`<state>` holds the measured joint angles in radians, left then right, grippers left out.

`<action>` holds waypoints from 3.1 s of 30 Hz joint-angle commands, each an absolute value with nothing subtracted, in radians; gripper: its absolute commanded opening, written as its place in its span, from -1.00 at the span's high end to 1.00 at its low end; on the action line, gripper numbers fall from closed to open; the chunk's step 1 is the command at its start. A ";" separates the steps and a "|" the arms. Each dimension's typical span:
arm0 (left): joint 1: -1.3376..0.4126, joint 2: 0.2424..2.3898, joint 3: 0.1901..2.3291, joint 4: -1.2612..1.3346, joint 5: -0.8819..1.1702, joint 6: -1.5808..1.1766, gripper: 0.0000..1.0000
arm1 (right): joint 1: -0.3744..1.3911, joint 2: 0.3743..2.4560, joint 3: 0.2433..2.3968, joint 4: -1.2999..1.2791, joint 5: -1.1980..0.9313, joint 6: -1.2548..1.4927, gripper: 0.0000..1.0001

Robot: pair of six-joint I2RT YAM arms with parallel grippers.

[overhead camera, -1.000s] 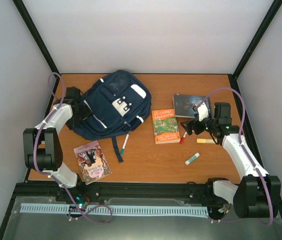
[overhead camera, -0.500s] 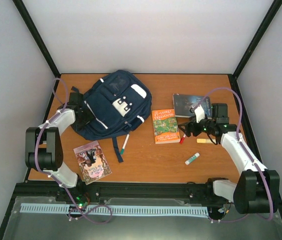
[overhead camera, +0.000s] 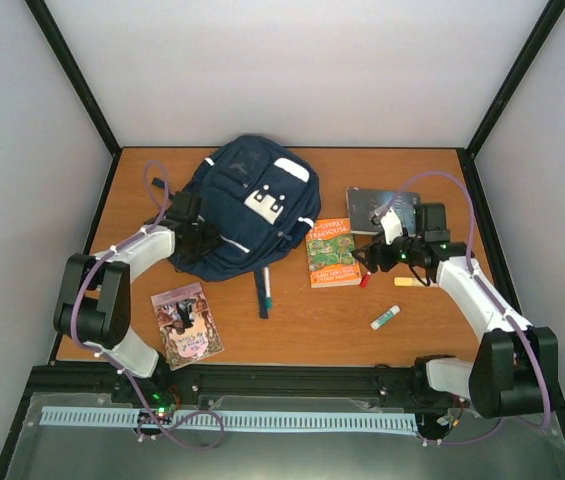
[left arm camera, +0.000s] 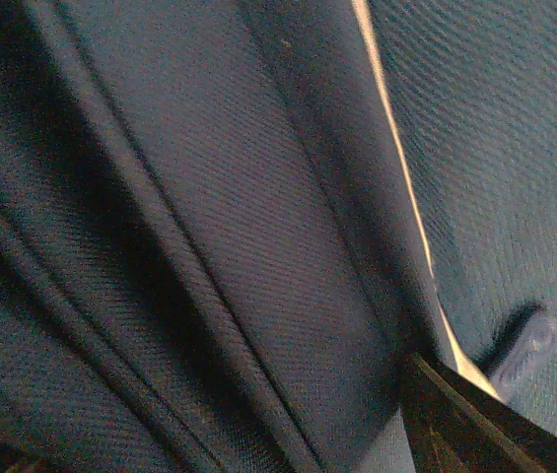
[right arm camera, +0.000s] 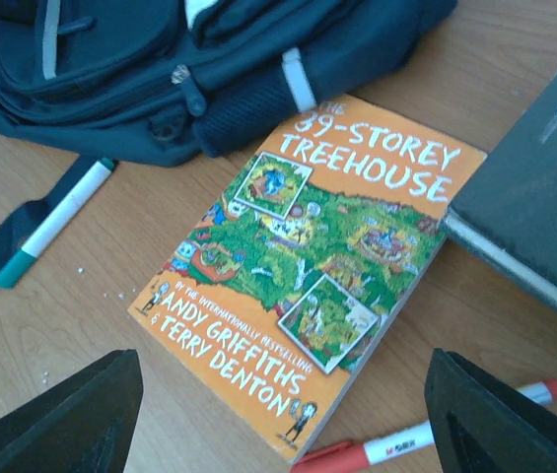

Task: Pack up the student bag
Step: Adjust the student bag at the center of the board, then move the stationery to the center of the board.

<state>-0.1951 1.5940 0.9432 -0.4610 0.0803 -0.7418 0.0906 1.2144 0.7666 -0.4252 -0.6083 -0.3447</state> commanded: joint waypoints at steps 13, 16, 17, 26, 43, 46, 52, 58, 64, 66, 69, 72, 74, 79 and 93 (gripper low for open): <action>-0.273 1.254 0.887 -0.575 -0.036 -0.714 -0.76 | 0.348 1.559 1.081 -0.513 -0.394 -0.364 -0.39; -0.256 1.224 0.882 -0.601 -0.111 -0.763 -0.77 | 0.370 1.641 1.150 -0.507 -0.374 -0.336 -0.32; -0.245 1.216 0.876 -0.600 -0.115 -0.768 -0.75 | 0.380 1.662 1.170 -0.506 -0.368 -0.328 -0.29; -0.226 1.149 0.744 -0.511 -0.094 -0.800 -0.72 | 0.587 1.740 1.225 -0.564 -0.272 -0.331 -0.07; -0.227 1.156 0.671 -0.492 -0.056 -0.807 -0.74 | 0.816 1.938 1.312 -0.653 -0.181 -0.325 -0.07; -0.227 1.151 0.649 -0.455 -0.051 -0.813 -0.74 | 0.828 1.961 1.322 -0.654 -0.157 -0.320 -0.07; -0.227 1.151 0.629 -0.440 -0.031 -0.819 -0.74 | 0.828 2.004 1.322 -0.673 -0.048 -0.296 0.11; -0.227 1.147 0.625 -0.436 -0.017 -0.820 -0.74 | 0.828 1.958 1.251 -0.706 -0.019 -0.330 0.47; -0.227 1.147 0.625 -0.430 -0.019 -0.813 -0.74 | 0.828 1.830 1.144 -0.755 -0.083 -0.368 0.68; -0.227 1.150 0.619 -0.424 -0.012 -0.808 -0.75 | 0.828 1.789 1.108 -0.778 -0.099 -0.389 0.71; -0.227 1.157 0.613 -0.407 0.005 -0.812 -0.75 | 0.828 1.729 1.043 -0.815 -0.101 -0.430 0.73; -0.227 1.162 0.604 -0.394 0.008 -0.819 -0.75 | 0.826 1.675 0.976 -0.839 -0.075 -0.454 0.75; -0.226 1.167 0.602 -0.391 0.006 -0.819 -0.75 | 0.817 1.642 0.934 -0.841 -0.043 -0.466 0.78; -0.227 1.188 0.624 -0.364 0.090 -0.786 -0.81 | 0.723 1.596 0.888 -0.877 -0.051 -0.507 0.71; -0.139 1.242 0.798 -0.474 0.093 -0.770 -0.99 | 0.696 1.565 1.208 -0.784 -0.058 -0.397 -0.27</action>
